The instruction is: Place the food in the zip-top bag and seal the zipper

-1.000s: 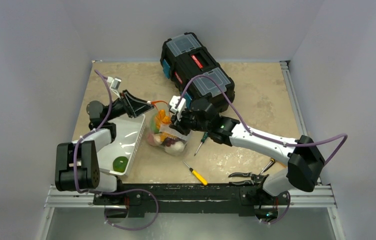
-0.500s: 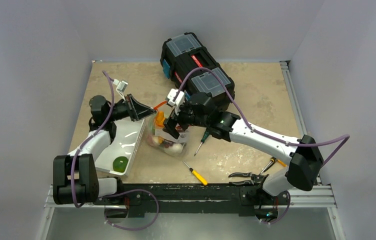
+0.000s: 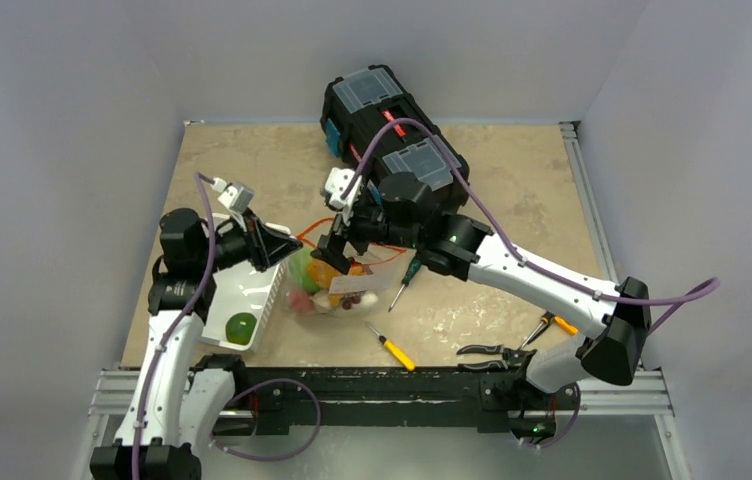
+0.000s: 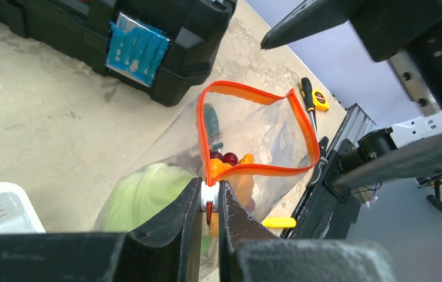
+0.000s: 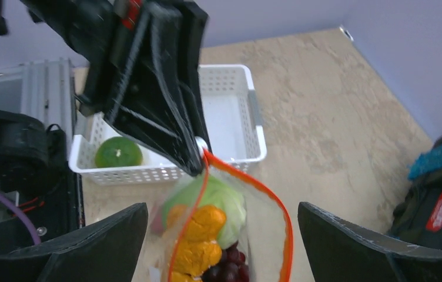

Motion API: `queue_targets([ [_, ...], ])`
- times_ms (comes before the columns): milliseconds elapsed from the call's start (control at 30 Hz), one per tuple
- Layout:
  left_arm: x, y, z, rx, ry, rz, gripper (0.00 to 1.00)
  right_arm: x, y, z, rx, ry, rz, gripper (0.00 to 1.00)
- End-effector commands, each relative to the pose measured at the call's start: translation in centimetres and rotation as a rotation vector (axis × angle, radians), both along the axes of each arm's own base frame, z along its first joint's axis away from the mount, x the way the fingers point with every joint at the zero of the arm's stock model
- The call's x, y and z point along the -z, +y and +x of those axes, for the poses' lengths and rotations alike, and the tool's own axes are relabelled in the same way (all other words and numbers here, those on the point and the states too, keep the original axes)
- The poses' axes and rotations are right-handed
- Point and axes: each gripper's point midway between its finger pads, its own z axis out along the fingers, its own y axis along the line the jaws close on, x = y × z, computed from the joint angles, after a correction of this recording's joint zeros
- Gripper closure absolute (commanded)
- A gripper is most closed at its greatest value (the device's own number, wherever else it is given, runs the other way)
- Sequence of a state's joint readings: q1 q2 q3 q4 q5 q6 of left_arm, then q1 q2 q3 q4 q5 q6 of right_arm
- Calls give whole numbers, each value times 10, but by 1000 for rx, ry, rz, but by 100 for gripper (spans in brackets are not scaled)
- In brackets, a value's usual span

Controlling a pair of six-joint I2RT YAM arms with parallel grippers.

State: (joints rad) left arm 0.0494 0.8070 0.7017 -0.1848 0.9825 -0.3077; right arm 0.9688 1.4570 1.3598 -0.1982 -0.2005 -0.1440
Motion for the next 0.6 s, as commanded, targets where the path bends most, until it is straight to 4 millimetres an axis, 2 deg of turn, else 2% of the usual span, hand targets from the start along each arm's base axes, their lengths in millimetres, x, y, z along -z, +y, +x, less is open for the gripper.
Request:
queue_targets([
  [0,11,-3,-21,22,-70,80,100,-46,22,-30,-143,-199,61,1],
  [133,5,-15,-40,100,-139,99,100,-34,38,-48,-301,-302,44,2],
  [267,3,-18,-46,123,-157,105,100,-19,47,-55,-428,-350,-16,4],
  [333,2,-18,-46,128,-167,108,100,-6,48,-59,-494,-354,-63,11],
  [433,-2,-18,-48,133,-188,112,100,13,48,-52,-550,-302,-103,23],
  [567,-6,-19,-53,143,-221,111,100,32,46,-39,-545,-276,-165,25],
])
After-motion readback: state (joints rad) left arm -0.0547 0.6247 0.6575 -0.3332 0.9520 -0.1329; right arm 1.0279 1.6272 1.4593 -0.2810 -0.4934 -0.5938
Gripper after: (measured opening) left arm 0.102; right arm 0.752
